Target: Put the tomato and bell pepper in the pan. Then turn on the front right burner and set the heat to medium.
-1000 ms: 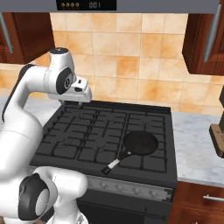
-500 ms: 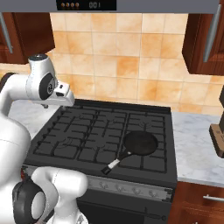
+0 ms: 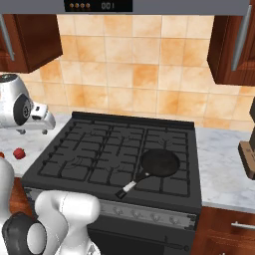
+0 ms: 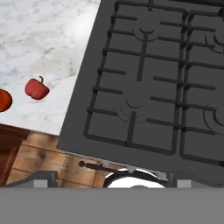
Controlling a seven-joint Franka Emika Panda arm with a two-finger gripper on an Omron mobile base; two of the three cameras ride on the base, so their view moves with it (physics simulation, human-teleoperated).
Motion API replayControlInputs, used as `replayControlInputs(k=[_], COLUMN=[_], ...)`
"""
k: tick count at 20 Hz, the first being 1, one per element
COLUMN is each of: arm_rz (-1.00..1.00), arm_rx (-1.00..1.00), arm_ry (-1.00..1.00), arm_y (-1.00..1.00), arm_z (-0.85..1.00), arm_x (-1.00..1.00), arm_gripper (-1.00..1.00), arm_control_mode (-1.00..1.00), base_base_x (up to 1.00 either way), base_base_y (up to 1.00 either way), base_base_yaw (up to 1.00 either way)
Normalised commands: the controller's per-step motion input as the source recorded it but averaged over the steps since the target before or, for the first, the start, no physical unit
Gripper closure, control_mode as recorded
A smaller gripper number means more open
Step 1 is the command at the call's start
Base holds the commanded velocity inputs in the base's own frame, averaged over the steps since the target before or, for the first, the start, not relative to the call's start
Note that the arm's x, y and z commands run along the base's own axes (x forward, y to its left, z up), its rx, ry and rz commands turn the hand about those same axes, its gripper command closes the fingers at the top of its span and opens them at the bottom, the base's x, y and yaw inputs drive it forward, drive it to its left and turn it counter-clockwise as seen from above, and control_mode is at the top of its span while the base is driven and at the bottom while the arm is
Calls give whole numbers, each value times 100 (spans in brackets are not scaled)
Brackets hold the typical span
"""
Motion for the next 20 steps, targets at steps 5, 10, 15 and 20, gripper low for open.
replayControlInputs(k=[5, 10, 15, 20], arm_rz=[13, 10, 8, 8], arm_rx=[-2, 0, 0, 0], arm_ry=[1, 3, 14, 22], arm_y=[82, 78, 68, 81], arm_z=[-27, -27, -28, -19], arm_x=[-9, 0, 2, 2], arm_gripper=[-100, -100, -100, -100], arm_control_mode=[-100, -100, -100, -100], base_base_x=[0, 0, 0, 0], base_base_y=[0, 0, 0, 0], base_base_yaw=[0, 0, 0, 0])
